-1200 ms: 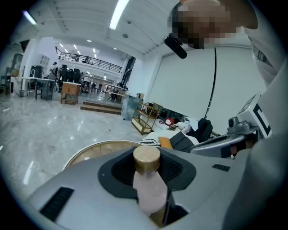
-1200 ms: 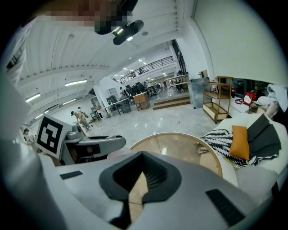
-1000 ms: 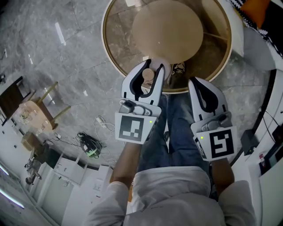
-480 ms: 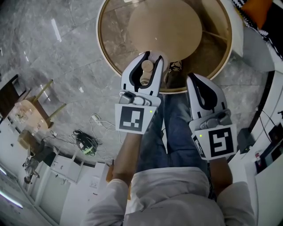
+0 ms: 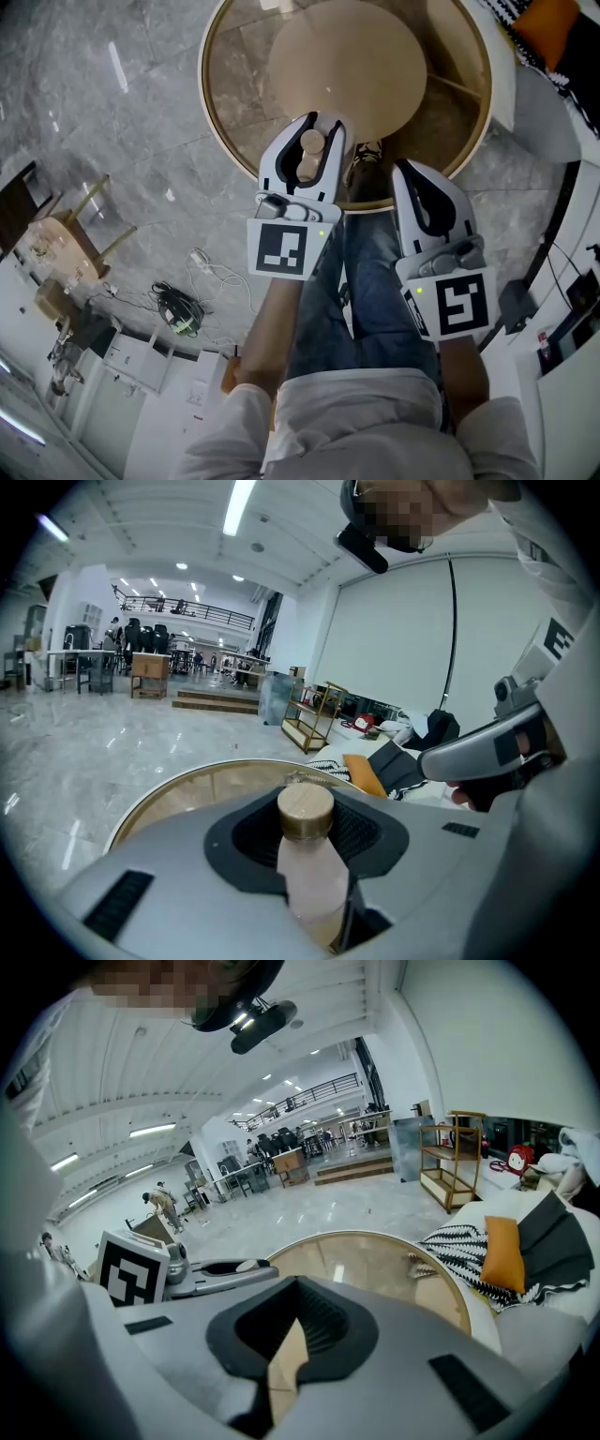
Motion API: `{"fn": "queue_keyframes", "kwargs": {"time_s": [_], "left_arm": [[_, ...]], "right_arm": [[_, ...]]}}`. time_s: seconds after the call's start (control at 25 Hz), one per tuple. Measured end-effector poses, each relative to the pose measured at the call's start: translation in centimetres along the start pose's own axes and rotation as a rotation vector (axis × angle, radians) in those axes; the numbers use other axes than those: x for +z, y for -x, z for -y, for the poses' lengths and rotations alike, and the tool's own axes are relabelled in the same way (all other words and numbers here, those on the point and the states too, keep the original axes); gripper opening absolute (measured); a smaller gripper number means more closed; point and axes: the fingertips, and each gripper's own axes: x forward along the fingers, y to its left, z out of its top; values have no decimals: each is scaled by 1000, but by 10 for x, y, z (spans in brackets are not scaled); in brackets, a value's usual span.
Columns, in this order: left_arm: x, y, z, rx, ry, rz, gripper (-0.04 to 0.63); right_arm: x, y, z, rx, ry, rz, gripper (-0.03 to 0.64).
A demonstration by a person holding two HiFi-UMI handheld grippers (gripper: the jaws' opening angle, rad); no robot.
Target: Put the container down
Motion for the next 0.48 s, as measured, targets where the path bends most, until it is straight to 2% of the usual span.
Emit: {"fn": "queue_keyframes", "kwargs": {"time_s": [0.48], "left_arm": [[-19, -19, -6, 10, -19, -21, 130]], "right_arm": [[-10, -23, 18, -24, 32, 17, 15]]}}
